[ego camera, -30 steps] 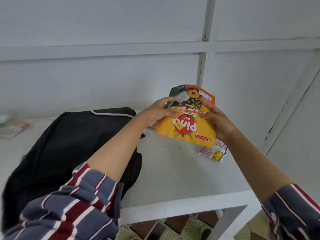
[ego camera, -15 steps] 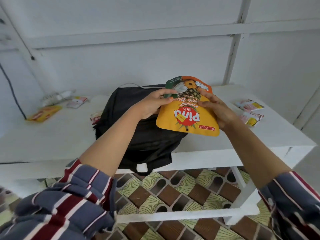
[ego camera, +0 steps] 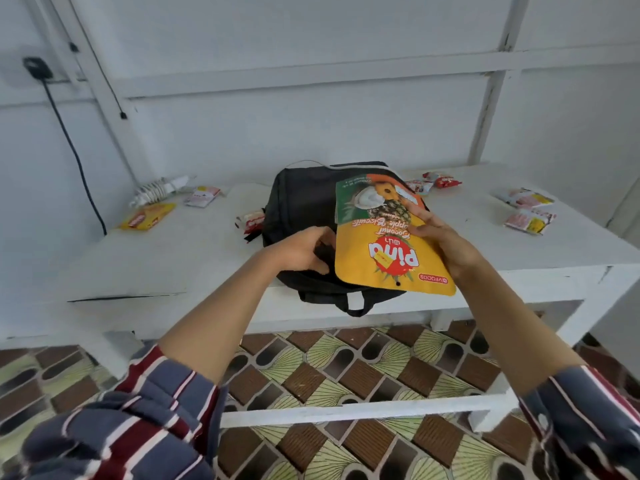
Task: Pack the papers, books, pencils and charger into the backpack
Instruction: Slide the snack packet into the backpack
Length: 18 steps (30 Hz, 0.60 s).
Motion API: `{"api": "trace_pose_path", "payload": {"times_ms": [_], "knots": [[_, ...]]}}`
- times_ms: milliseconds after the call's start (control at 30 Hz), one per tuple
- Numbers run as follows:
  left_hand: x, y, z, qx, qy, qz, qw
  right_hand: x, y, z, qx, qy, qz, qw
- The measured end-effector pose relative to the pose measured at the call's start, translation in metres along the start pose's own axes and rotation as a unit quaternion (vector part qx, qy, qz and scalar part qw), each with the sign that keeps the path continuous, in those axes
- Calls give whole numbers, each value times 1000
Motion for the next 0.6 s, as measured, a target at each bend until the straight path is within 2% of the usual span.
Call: {"api": "trace_pose_path", "payload": {"times_ms": [67, 167, 300, 367, 467, 600], "knots": [[6, 1, -1, -24, 25, -77, 996, 0, 6, 2, 27, 11, 9, 1000], [3, -17, 4, -149, 72, -88, 982, 5, 9, 5, 42, 18, 8, 999], [-11, -55, 12, -339, 132, -131, 922, 14, 4, 6, 84, 12, -3, 996], [-11, -63, 2, -363, 97, -176, 910, 20, 0, 6, 91, 6, 2, 996], [-11, -63, -16, -355, 37, -199, 913, 24, -4, 8, 103, 9, 3, 995], [-6, -50, -31, -322, -42, -358, 875, 16, -5, 9, 149, 26, 22, 988]]}}
Point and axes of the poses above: each hand's wrist, its own z-axis away from the middle knuckle, its own y-axis out of the palm, x = y × z, the point moved 6 cm from there along -z, towards the middle knuckle, and after that the axes turned 2 degrees about -y, right-handed, at the moved point
